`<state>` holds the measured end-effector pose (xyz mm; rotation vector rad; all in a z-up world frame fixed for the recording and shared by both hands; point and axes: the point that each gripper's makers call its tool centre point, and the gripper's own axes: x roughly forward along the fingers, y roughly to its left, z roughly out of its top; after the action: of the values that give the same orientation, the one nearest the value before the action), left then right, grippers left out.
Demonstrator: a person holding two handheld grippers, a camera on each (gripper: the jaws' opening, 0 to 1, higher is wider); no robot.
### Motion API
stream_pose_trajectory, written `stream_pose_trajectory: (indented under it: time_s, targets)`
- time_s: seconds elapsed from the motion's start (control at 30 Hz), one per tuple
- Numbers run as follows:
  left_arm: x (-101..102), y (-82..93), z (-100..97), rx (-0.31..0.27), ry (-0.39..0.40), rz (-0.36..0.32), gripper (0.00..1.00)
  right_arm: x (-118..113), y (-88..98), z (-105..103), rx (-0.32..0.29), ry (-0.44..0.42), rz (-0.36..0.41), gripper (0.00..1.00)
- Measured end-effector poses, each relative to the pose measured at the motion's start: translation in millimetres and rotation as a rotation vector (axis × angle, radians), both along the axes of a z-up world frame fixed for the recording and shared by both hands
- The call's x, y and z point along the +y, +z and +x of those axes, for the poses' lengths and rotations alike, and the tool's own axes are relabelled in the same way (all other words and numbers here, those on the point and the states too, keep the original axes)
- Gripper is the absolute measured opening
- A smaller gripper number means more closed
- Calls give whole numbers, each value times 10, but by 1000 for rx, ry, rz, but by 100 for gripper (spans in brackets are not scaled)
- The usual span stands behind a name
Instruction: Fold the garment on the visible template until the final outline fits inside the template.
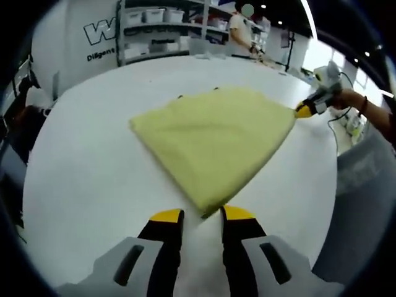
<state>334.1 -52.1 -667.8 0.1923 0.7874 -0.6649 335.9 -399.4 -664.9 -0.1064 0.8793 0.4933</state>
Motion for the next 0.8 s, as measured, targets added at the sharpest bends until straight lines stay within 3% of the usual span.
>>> stream_pose_trajectory:
  time_s: [0.17,0.3,0.4,0.47,0.67,0.8]
  targets:
    - [5,153,4,-14,54,-40,46,60,189,-28,-13,-47,52,56]
    - [-18,335,20,-47,105,-106,62,99,323,-67,-34,-54,54,70]
    - [23,408,7,-58,139,-94,68,100,403,-97,-46,-70,48,81]
    - [32,461,-27,-62,162,-90,77,114,488,-134,-67,-77,54,88]
    - [3,534,-157,-55,192,-84,94,143,631,-275,-80,-77,62,95]
    - [-6,560,-234,-53,196,-58,99,126,665,-381,-70,-74,51,99]
